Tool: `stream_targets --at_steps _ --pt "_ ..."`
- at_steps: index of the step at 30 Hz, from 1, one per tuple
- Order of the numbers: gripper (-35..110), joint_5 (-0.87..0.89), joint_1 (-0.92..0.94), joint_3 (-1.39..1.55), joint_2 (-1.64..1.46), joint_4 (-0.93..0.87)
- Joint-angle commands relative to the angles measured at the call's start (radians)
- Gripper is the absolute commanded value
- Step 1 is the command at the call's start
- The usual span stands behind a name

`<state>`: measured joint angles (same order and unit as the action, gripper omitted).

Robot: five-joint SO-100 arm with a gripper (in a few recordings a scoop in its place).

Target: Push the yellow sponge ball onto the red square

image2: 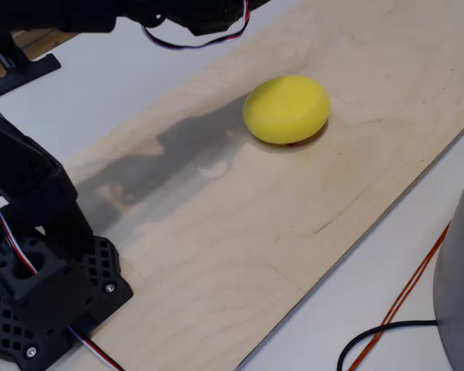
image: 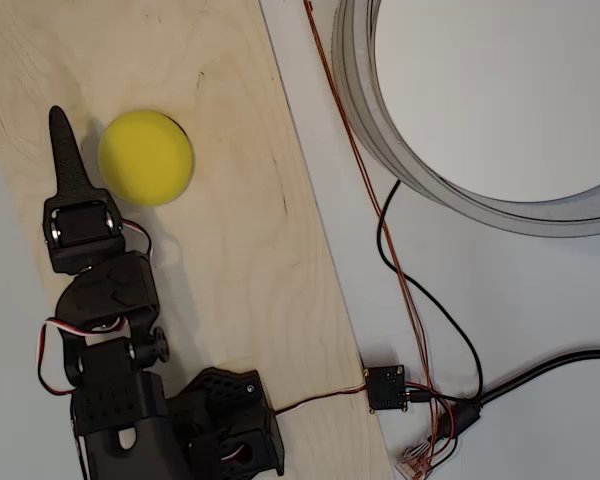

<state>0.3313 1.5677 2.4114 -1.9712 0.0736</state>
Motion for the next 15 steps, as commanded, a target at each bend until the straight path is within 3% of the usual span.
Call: stream_targets --at_steps 1,8,12,15 --pt "22 -0.143 0.031 -0.106 -0.035 0.017" --pt "21 -0.258 0.057 -0.176 -0.038 0.06" --pt "18 -0.25 0.064 -0.126 -0.051 0.178" --pt "32 -0.357 0.054 -0.074 -0.061 0.259"
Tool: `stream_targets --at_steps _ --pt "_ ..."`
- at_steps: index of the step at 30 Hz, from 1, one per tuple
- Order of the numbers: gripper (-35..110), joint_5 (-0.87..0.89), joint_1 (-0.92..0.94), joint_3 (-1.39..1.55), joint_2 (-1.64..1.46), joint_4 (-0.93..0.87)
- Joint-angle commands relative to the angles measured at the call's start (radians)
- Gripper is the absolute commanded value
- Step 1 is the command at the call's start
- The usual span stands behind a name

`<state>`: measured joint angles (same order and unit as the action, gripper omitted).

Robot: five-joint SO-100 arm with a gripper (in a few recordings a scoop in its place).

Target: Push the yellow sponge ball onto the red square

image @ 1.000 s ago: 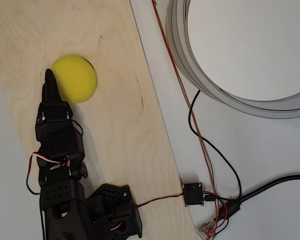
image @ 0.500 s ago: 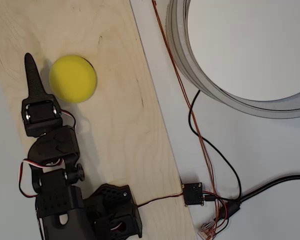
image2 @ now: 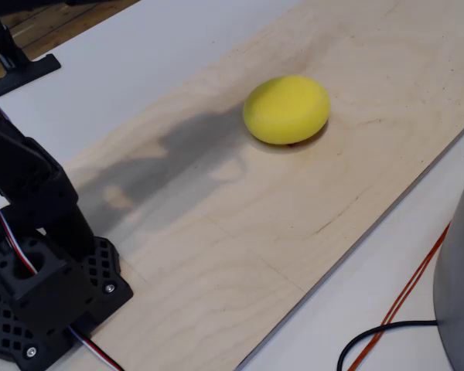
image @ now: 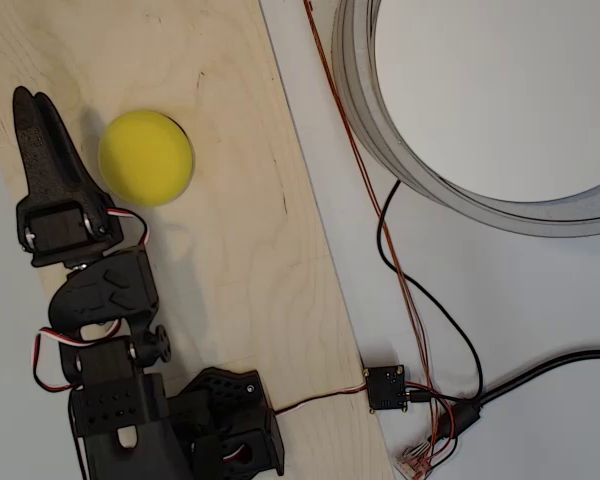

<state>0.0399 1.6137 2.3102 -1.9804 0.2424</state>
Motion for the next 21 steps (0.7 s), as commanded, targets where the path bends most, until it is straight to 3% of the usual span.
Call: stream_targets --at_steps 1,8,10,12,21 --pt "35 -0.087 0.008 0.034 -0.051 0.098" --pt "39 -0.083 0.026 0.008 -0.035 0.097" --pt "30 -0.103 0.026 -0.014 -0.031 0.097" --pt "0 -0.074 0.04 -0.064 -0.02 0.091" --pt "0 0.041 0.078 -0.089 0.061 0.057"
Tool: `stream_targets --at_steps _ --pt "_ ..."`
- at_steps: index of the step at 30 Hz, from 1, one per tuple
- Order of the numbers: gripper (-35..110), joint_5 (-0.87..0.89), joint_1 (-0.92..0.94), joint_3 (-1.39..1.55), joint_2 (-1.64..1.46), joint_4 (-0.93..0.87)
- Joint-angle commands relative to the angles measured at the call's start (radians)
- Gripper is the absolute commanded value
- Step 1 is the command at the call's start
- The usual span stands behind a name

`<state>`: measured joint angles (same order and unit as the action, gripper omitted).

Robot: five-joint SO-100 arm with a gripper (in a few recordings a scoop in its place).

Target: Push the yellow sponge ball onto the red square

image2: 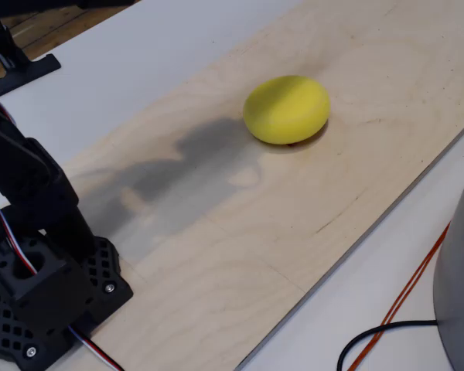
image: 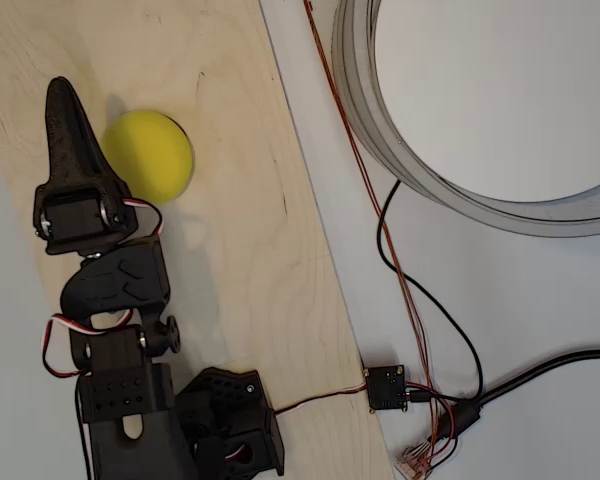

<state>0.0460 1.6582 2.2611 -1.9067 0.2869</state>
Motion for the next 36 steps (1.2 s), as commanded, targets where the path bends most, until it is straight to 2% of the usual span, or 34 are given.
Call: stream_targets --at_steps 1,2,3,9,12,13,15,16,25,26,27,28,29,31,36 --pt "12 0.014 0.021 -0.025 -0.02 0.029" --pt "35 -0.052 0.0 -0.008 -0.021 0.043" --pt "40 -0.107 -0.02 0.002 -0.037 0.044" --pt "43 -0.17 -0.048 0.0 -0.06 0.043" --pt "39 -0.164 -0.048 -0.003 -0.063 0.044" --pt "32 -0.143 -0.049 0.003 -0.072 0.057" --pt "3 -0.101 -0.044 0.021 -0.091 0.103" --pt "0 -0.095 -0.038 0.015 -0.086 0.101" --pt "0 -0.063 -0.006 0.005 -0.066 0.103" --pt "0 -0.067 -0.008 0.005 -0.074 0.104" --pt "9 -0.103 -0.02 0.006 -0.084 0.104" --pt "29 -0.149 -0.04 0.014 -0.092 0.101" --pt "35 -0.198 -0.061 0.017 -0.101 0.097" --pt "39 -0.198 -0.077 0.037 -0.126 0.071" --pt "40 -0.212 -0.077 0.029 -0.12 0.071"
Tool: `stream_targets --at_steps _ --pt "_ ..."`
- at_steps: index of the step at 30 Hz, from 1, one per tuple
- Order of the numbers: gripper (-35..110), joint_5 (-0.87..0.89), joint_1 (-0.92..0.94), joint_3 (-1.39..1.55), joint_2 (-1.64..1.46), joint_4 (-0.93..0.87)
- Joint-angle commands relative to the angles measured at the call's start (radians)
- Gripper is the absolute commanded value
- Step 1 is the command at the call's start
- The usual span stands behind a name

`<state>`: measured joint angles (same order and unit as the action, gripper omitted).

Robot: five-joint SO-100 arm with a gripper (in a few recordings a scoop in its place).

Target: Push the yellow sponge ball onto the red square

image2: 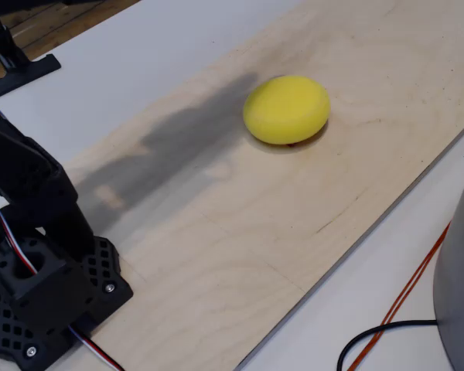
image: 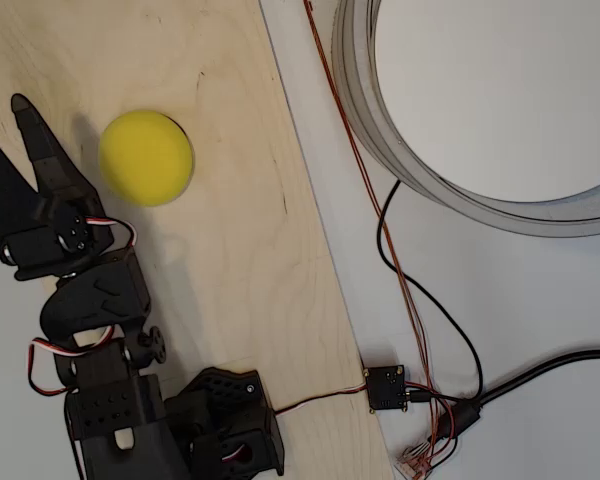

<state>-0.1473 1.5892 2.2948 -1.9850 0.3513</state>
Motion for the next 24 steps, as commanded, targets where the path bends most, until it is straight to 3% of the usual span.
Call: stream_targets --at_steps 1,3,6,10,24 --pt "39 -0.014 -0.008 -0.005 -0.041 0.006" --pt "36 -0.011 -0.008 -0.008 -0.041 0.008" --pt "0 0.046 0.005 -0.055 -0.046 0.006" --pt "-1 0.143 0.046 -0.1 -0.006 -0.049" --pt "-1 0.117 0.043 -0.112 0.018 -0.048"
